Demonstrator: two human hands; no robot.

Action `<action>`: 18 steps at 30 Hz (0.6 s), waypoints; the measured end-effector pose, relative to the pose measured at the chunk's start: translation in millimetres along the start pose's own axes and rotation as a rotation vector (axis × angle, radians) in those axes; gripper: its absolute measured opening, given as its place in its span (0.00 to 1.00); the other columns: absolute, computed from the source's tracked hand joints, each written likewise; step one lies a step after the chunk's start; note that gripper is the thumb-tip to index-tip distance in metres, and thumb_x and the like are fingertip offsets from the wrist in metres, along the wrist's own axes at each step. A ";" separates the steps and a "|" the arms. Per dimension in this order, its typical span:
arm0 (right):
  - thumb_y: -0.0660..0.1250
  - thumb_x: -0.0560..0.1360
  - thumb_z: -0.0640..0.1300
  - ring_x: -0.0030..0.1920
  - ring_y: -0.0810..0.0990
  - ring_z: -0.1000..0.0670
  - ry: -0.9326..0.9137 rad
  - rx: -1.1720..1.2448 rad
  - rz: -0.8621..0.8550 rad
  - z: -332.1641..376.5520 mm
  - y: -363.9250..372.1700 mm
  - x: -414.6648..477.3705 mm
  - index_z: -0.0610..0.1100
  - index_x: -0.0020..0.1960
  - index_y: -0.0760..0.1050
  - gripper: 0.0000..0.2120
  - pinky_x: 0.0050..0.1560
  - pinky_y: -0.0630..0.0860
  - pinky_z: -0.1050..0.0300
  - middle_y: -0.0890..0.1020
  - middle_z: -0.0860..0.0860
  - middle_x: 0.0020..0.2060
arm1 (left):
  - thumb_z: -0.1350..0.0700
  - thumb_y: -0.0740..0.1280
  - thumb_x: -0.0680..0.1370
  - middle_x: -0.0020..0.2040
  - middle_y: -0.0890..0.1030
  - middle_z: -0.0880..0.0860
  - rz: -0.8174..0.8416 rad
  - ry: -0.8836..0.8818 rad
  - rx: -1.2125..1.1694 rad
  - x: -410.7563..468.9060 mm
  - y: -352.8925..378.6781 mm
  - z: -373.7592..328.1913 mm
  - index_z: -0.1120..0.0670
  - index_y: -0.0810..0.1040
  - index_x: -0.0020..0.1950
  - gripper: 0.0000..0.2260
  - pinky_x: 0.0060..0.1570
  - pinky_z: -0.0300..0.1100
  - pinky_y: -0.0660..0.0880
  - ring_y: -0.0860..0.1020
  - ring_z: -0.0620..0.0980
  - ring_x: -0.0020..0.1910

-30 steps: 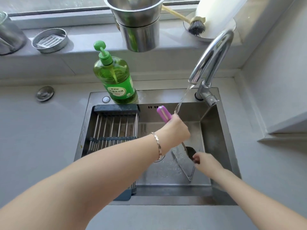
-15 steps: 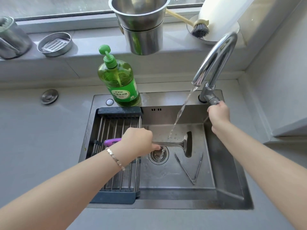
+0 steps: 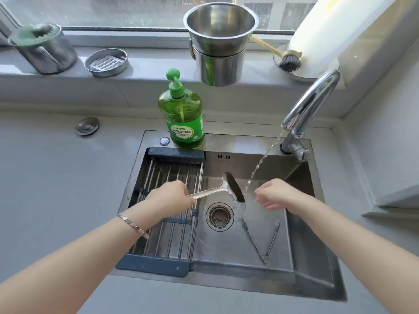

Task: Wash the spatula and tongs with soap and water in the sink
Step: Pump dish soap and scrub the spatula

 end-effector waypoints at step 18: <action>0.60 0.78 0.54 0.35 0.77 0.51 -0.150 0.630 0.209 286.4 39.6 10.5 0.32 0.52 0.71 0.23 0.29 0.78 0.64 0.76 0.43 0.40 | 0.37 0.64 0.73 0.28 0.72 0.48 -0.233 0.111 -0.166 10.7 -64.9 49.1 0.52 0.73 0.32 0.21 0.32 0.39 0.67 0.71 0.50 0.29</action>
Point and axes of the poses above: each hand's wrist, its own x-axis towards the middle knuckle, its own y-axis out of the palm, z = x × y, the point moved 8 cm from there along x, towards the middle knuckle
